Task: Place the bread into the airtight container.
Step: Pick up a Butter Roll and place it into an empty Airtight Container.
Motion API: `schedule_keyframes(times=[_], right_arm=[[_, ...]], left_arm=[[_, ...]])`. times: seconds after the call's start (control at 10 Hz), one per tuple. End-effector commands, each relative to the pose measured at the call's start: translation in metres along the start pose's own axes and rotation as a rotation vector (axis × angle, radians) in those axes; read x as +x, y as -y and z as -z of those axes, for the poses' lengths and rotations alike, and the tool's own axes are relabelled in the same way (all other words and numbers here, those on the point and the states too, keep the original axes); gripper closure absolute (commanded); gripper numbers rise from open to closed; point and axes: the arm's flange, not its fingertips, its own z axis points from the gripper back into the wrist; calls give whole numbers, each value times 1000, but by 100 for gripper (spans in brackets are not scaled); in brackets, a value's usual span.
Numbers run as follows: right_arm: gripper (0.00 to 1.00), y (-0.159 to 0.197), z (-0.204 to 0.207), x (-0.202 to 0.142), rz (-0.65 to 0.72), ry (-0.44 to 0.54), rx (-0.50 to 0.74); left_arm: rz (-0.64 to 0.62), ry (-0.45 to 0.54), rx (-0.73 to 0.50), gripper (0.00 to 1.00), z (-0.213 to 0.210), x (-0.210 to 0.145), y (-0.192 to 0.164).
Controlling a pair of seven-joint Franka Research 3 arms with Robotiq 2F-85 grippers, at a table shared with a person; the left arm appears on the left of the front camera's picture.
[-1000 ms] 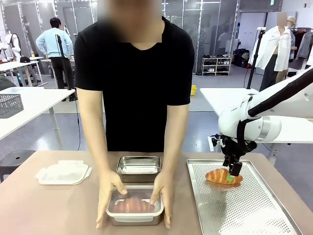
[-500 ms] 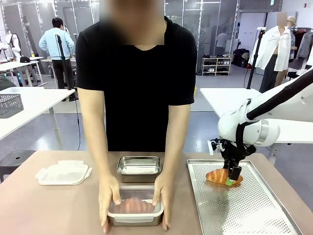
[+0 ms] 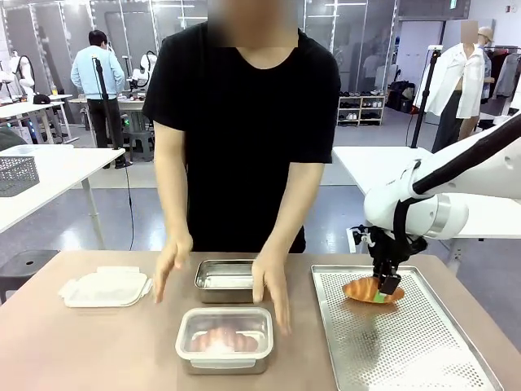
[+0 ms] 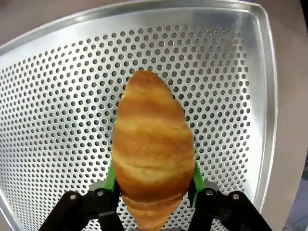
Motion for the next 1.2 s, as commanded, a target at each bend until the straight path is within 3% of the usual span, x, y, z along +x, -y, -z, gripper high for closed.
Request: schedule_keyframes(times=[0.0,0.3,0.4,0.5,0.8,1.1], right_arm=[[35,-14,-21,-9,-1,96,0],[35,-79,-87,-18,-87,270,-47],[35,-93,-104,-29,-64,262,-107],[35,-95,-119,-61,13,290,-124],[35,-151,-158,-172,112,562,-258],[35,-167,-155,-188,120,598,-300]], left_arm=[[4,8,-2,0,-1,0,2],[4,8,-2,0,-1,0,2],[4,8,-2,0,-1,0,2],[4,8,-2,0,-1,0,2],[4,8,-2,0,-1,0,2],[4,8,-2,0,-1,0,2]])
